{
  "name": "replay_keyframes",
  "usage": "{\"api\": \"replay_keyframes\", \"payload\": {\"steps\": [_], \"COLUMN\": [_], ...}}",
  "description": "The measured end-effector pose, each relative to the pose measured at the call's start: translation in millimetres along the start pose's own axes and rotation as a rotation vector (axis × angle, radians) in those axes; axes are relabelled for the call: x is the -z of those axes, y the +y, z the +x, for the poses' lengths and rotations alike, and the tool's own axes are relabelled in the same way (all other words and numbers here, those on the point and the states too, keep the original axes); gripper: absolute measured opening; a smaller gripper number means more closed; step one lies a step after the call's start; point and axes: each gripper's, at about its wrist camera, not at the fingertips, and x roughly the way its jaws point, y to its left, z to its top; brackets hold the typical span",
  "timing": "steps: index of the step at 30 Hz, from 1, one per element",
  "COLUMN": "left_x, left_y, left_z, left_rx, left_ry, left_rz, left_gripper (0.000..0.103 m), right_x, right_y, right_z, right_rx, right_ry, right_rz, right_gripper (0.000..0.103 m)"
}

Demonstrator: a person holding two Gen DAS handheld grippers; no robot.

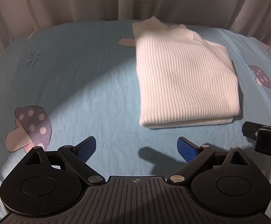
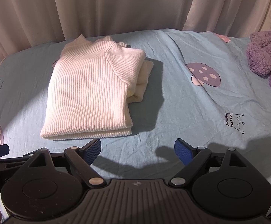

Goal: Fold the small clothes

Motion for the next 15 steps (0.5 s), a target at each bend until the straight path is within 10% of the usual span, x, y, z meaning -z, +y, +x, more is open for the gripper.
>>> {"api": "replay_keyframes", "payload": {"steps": [15], "left_x": [0.6], "left_y": [-2.6], "left_z": [-2.4], "left_rx": [0.009], "left_ry": [0.004], "left_rz": [0.002], "left_gripper": [0.097], "right_x": [-0.7], "right_y": [-0.6], "right_z": [-2.7], "right_rx": [0.004], "right_ry": [-0.001], "right_rz": [-0.009], "right_gripper": [0.086]}}
